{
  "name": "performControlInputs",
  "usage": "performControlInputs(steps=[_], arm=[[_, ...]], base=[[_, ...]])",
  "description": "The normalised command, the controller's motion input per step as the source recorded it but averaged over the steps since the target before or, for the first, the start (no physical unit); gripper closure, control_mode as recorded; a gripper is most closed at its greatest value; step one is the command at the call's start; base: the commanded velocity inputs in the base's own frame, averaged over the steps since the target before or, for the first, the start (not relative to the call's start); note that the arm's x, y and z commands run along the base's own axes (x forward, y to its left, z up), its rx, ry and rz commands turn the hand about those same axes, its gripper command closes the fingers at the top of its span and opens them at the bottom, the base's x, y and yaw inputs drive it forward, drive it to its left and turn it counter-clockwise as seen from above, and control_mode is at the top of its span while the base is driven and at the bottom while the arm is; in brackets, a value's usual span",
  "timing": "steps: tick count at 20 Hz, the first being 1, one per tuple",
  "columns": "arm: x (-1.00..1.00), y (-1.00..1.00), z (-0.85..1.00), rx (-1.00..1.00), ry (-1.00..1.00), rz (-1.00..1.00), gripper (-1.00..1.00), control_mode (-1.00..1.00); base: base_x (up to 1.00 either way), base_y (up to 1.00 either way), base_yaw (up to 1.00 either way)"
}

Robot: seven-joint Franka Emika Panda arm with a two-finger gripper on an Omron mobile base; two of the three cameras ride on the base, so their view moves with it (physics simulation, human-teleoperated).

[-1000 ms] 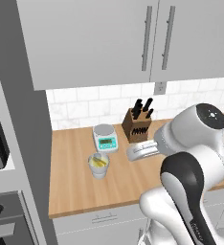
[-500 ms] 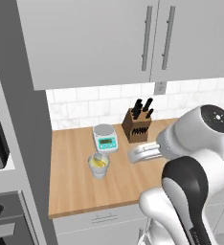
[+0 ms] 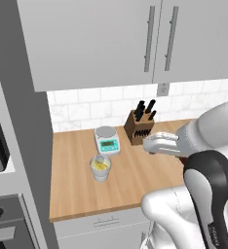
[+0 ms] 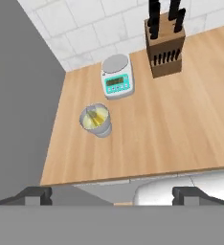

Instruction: Grab a lemon wedge from the fridge and one ice cube from the ice bowl, and put them in the glass of lemonade.

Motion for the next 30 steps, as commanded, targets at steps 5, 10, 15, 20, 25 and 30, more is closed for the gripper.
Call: performControlInputs(steps=[5, 10, 15, 20, 25, 30], arm=[[-0.39, -0.17, 0.0, 0.11, -0.02, -0.02, -1.0, -1.0], [-0.39, 0.13, 0.0, 0.0, -0.02, 0.02, -1.0, -1.0], [-0.02, 0.25, 0.02, -0.05, 0.0, 0.0, -1.0, -1.0], [0.03, 0.07, 0.01, -0.05, 0.0, 0.0, -1.0, -1.0], [0.13, 0.0, 0.0, -0.06, 0.0, 0.0, -1.0, -1.0], [-0.06, 0.0, 0.0, -0.03, 0.0, 0.0, -1.0, -1.0]], base=[[0.0, 0.0, 0.0], [0.0, 0.0, 0.0], [0.0, 0.0, 0.0], [0.0, 0.0, 0.0], [0.0, 0.0, 0.0], [0.0, 0.0, 0.0]])
